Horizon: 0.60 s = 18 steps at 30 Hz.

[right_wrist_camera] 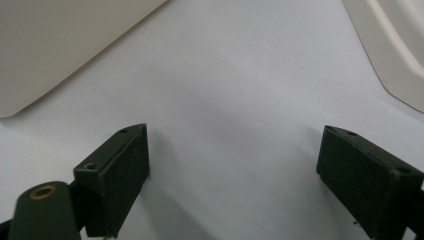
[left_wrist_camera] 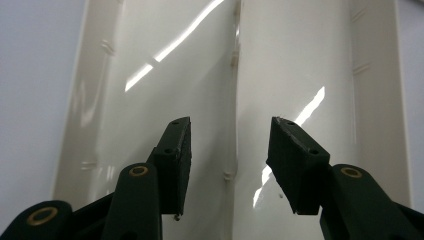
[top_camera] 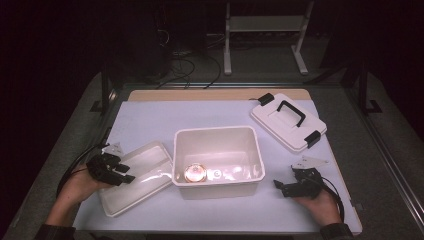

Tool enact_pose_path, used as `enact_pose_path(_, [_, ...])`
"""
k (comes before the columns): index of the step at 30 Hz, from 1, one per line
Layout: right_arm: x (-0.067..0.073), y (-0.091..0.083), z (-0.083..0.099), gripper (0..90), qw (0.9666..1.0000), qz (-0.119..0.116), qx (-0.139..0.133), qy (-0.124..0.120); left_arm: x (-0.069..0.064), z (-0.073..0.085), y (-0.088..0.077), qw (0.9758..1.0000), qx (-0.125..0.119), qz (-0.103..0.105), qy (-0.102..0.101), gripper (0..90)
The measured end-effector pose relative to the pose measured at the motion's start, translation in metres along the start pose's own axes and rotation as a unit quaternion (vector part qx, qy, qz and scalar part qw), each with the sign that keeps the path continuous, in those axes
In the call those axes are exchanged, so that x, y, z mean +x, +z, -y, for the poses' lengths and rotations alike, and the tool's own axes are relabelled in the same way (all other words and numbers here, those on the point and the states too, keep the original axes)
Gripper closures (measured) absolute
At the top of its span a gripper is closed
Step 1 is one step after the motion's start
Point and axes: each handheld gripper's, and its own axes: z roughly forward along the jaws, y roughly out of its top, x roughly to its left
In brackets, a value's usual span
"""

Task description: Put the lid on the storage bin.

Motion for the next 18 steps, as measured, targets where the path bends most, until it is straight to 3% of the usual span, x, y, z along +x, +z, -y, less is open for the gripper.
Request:
enact_pose_path(12, [0.000, 0.000, 0.000, 12.8, 1.0000, 0.000, 0.000, 0.000, 0.000, -0.010, 0.020, 0.9999, 0.009, -0.004, 0.011, 68.3])
enact_pose_path(18, [0.000, 0.000, 0.000, 12.8, 1.0000, 0.000, 0.000, 0.000, -0.002, -0.016, 0.023, 0.9997, 0.016, 0.000, 0.019, 84.0])
